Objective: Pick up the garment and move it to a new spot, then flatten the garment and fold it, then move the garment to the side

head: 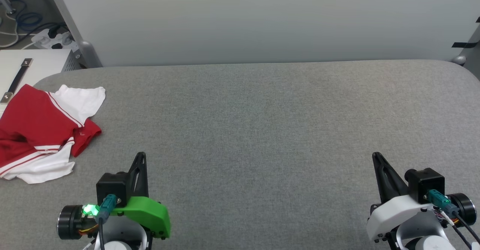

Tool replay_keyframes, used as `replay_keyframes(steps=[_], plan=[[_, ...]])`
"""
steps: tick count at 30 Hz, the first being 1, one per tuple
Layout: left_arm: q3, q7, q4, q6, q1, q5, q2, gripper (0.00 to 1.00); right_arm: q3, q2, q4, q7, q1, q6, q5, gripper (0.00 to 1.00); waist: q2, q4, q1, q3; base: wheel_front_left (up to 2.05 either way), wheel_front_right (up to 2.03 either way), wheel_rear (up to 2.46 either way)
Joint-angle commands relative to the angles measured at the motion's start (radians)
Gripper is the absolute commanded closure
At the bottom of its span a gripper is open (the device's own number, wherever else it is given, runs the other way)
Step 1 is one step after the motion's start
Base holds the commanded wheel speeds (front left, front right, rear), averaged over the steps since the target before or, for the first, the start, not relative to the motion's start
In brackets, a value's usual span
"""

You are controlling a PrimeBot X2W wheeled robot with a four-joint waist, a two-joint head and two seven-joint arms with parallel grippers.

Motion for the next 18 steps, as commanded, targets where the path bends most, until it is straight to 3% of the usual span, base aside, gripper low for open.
replay_keyframes(steps=[1,18], plan=[[0.0,-0.001,-0.002,0.004,-0.018,0.01,-0.006,1.0,0.0,0.002,-0.004,0.003,-0.014,-0.001,-0.009,1.0,0.0,0.0,0.0,0.0,0.0,0.0,0.0],[0.0,-0.001,-0.002,0.004,-0.018,0.01,-0.006,1.0,0.0,0.002,-0.004,0.003,-0.014,-0.001,-0.009,1.0,0.0,0.0,0.0,0.0,0.0,0.0,0.0]])
